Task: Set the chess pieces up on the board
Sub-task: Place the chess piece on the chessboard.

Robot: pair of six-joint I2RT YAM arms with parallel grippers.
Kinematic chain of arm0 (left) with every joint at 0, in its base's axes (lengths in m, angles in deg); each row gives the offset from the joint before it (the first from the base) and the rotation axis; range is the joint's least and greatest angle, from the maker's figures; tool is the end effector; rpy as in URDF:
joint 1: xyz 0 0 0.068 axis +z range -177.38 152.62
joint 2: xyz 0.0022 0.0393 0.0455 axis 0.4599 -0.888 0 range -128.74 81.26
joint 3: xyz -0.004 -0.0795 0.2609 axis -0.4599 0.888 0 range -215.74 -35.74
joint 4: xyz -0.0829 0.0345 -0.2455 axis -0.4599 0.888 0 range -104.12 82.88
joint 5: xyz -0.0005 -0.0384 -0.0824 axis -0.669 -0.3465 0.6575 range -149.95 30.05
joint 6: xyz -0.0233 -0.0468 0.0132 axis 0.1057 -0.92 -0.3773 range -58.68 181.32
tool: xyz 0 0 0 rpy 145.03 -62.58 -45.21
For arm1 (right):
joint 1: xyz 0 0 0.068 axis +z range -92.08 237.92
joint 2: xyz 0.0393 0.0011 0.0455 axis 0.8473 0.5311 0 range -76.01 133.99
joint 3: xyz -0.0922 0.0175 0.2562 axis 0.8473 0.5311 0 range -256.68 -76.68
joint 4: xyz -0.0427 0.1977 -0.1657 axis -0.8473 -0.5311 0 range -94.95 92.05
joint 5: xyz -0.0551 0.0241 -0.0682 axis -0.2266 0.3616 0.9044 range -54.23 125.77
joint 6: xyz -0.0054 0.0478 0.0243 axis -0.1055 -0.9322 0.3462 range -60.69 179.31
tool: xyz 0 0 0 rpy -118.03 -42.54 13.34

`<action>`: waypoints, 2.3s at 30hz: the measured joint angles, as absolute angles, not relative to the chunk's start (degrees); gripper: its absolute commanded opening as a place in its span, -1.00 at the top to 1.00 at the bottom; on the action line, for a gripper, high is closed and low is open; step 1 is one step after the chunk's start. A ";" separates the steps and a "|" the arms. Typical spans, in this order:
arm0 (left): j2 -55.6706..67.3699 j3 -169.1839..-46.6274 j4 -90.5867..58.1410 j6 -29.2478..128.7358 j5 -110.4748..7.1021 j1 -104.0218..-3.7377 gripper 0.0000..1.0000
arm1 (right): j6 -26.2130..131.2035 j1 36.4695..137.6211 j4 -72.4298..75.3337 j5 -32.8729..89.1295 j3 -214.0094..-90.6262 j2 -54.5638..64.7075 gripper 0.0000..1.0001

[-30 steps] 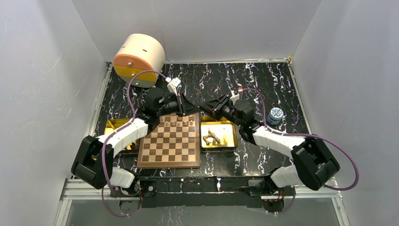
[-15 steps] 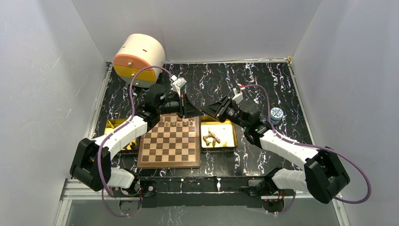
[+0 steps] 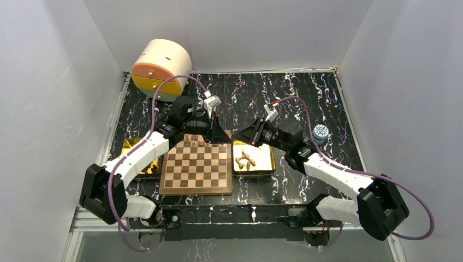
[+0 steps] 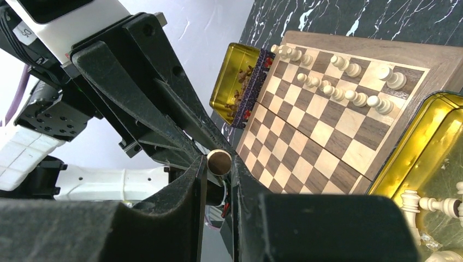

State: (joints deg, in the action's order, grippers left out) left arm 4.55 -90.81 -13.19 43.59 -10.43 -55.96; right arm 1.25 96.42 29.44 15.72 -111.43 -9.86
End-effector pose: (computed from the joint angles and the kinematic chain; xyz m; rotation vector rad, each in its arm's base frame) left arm 0.2495 -0.1667 0.2986 0.7934 1.9124 -1.3586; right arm 0.1965 0.1719 0.2710 0.0139 1.8891 1.5164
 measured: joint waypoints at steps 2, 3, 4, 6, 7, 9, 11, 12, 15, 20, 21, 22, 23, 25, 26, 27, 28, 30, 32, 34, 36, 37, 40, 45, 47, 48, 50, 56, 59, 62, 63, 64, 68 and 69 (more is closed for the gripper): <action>4.55 -91.20 -11.70 44.72 -10.39 -56.00 0.76 | 1.49 96.53 29.27 15.23 -111.43 -9.86 0.73; 4.53 -91.37 -11.07 45.09 -10.41 -56.02 0.74 | 1.44 96.57 29.20 15.17 -111.43 -9.86 0.75; 4.51 -91.61 -10.46 45.49 -10.41 -56.02 0.72 | 1.31 96.59 29.23 15.04 -111.40 -9.84 0.75; 4.26 -92.05 -9.47 46.21 -10.39 -56.02 0.55 | 0.94 96.62 29.49 15.06 -111.34 -9.71 0.76; 4.13 -92.07 -9.32 46.41 -10.43 -56.00 0.41 | 0.66 96.62 29.71 15.08 -111.18 -9.55 0.76; 3.98 -91.92 -9.02 46.36 -11.39 -55.83 0.27 | -0.11 96.53 30.08 15.41 -110.27 -9.42 0.76; 4.16 -91.00 -10.33 45.51 -12.55 -55.19 0.14 | -1.27 96.22 30.06 15.93 -109.28 -9.31 0.76; 4.37 -90.32 -11.09 44.94 -12.99 -55.02 0.07 | -2.14 96.11 30.10 16.31 -108.80 -9.29 0.76; 6.32 -85.89 -16.82 40.83 -14.19 -54.47 -0.08 | -5.07 95.76 30.97 17.66 -107.73 -9.33 0.76; 10.54 -79.70 -28.51 30.73 -16.22 -54.49 -0.23 | -8.63 95.41 33.23 19.26 -107.47 -10.01 0.75; 11.30 -78.89 -31.33 28.53 -16.68 -54.49 -0.25 | -9.51 95.41 33.99 19.56 -107.47 -10.36 0.75; 11.91 -78.28 -33.89 26.60 -17.12 -54.49 -0.26 | -9.94 95.41 34.54 19.76 -107.47 -10.67 0.75; 12.61 -77.73 -36.49 24.46 -17.53 -54.49 -0.26 | -10.71 95.41 35.24 20.13 -107.47 -11.04 0.75; 13.51 -77.41 -40.14 21.25 -18.45 -54.49 -0.26 | -12.02 95.41 36.72 20.70 -107.47 -11.65 0.75; 13.71 -77.43 -41.87 19.96 -18.95 -54.49 -0.26 | -12.65 95.41 37.44 20.87 -107.47 -11.91 0.75; 13.82 -77.43 -43.22 18.78 -19.41 -54.49 -0.26 | -13.20 95.41 38.21 20.98 -107.47 -12.09 0.74; 13.84 -77.43 -44.36 17.64 -19.89 -54.49 -0.26 | -13.81 95.41 38.82 21.09 -107.47 -12.22 0.74; 13.84 -77.43 -45.89 15.72 -20.57 -54.49 -0.27 | -14.56 95.41 40.09 21.20 -107.47 -12.44 0.74; 13.84 -77.45 -47.20 13.99 -21.01 -54.49 -0.26 | -15.54 95.41 41.34 21.35 -107.47 -12.68 0.73; 13.82 -77.45 -48.31 12.35 -21.25 -54.49 -0.23 | -16.06 95.41 42.38 21.55 -107.43 -13.01 0.74; 13.73 -77.45 -49.23 10.82 -21.25 -54.49 -0.16 | -16.83 95.41 43.56 21.79 -107.25 -13.60 0.73; 13.60 -77.45 -49.93 9.86 -21.25 -54.52 -0.12 | -17.07 95.41 44.00 21.92 -107.16 -13.92 0.73; 13.18 -77.47 -51.64 7.19 -21.40 -54.69 -0.01 | -17.42 95.41 44.83 22.23 -106.99 -14.65 0.73; 11.52 -77.93 -53.49 3.79 -21.58 -55.89 0.13 | -18.12 95.41 45.42 22.40 -106.86 -15.06 0.73; 10.56 -78.37 -54.00 2.91 -21.56 -56.68 0.18 | -18.36 95.41 45.53 22.58 -106.81 -15.28 0.73; 10.19 -78.65 -54.04 2.58 -21.58 -57.01 0.20 | -18.47 95.41 45.53 22.60 -106.77 -15.45 0.73; 9.84 -78.87 -54.37 2.08 -21.62 -57.55 0.26 | -18.56 95.41 45.64 22.78 -106.57 -15.89 0.73; 9.75 -79.35 -54.70 1.36 -21.60 -58.14 0.46 | -18.62 95.41 45.55 23.63 -105.26 -17.18 0.74; 9.66 -80.14 -54.83 1.01 -21.58 -58.23 0.52 | -18.60 95.41 45.55 23.89 -104.98 -17.71 0.73; 9.49 -80.79 -55.13 0.59 -21.53 -58.25 0.46 | -18.60 95.41 45.58 24.13 -104.96 -18.06 0.73; 9.44 -80.86 -55.29 0.53 -21.49 -58.25 0.39 | -18.60 95.41 45.60 24.20 -104.96 -18.10 0.73; 9.42 -80.90 -55.31 0.40 -21.40 -58.25 0.34 | -18.62 95.41 45.60 24.28 -104.93 -18.12 0.73; 9.31 -80.90 -55.44 0.03 -21.34 -58.32 0.21 | -18.82 95.41 45.82 24.72 -104.87 -18.19 0.73; 9.27 -80.90 -55.51 -0.13 -21.34 -58.36 0.18 | -18.88 95.41 45.95 24.83 -104.80 -18.19 0.73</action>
State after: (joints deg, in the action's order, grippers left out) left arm 9.27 -80.90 -55.51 -0.13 -21.34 -58.36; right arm -18.88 95.41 45.95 24.83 -104.80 -18.19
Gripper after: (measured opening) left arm 0.374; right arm 0.264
